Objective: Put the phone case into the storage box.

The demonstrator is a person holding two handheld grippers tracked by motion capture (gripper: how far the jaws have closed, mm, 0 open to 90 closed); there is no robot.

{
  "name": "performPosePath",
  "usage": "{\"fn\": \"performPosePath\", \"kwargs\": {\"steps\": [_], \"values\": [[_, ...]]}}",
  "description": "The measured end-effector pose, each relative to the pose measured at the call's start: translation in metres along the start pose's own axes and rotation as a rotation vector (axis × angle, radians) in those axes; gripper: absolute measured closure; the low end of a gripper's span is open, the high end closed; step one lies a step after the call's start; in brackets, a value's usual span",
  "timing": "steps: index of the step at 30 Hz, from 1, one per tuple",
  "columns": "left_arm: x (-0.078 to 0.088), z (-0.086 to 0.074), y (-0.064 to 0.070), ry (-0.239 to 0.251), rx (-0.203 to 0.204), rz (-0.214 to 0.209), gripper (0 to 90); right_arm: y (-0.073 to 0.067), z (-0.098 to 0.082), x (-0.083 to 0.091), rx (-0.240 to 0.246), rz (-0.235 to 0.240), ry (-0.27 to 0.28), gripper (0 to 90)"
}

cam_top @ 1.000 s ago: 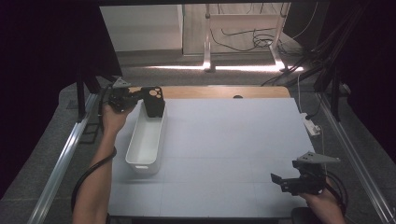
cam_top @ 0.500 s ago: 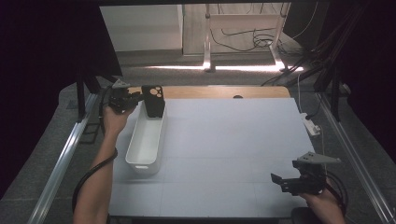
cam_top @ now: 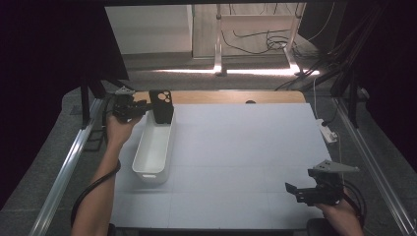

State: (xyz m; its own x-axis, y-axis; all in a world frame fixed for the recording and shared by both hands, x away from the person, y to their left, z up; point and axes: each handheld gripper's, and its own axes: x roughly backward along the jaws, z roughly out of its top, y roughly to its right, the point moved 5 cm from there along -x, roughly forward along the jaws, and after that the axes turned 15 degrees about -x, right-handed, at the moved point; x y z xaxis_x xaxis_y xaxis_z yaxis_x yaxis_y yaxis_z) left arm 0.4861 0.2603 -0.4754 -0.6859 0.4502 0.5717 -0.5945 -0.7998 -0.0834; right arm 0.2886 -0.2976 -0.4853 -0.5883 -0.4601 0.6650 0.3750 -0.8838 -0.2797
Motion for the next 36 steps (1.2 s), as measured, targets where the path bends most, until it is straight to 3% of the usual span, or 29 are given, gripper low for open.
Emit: {"fn": "performPosePath", "kwargs": {"steps": [17,36], "values": [[0.015,-0.003,0.014,0.014,0.014,-0.038,51.6,0.000,0.000,0.000,0.003,0.000,0.000,0.0],[0.022,-0.005,0.038,0.012,-0.003,-0.069,23.2,-0.002,-0.001,-0.002,0.007,-0.013,-0.014,0.0]]}}
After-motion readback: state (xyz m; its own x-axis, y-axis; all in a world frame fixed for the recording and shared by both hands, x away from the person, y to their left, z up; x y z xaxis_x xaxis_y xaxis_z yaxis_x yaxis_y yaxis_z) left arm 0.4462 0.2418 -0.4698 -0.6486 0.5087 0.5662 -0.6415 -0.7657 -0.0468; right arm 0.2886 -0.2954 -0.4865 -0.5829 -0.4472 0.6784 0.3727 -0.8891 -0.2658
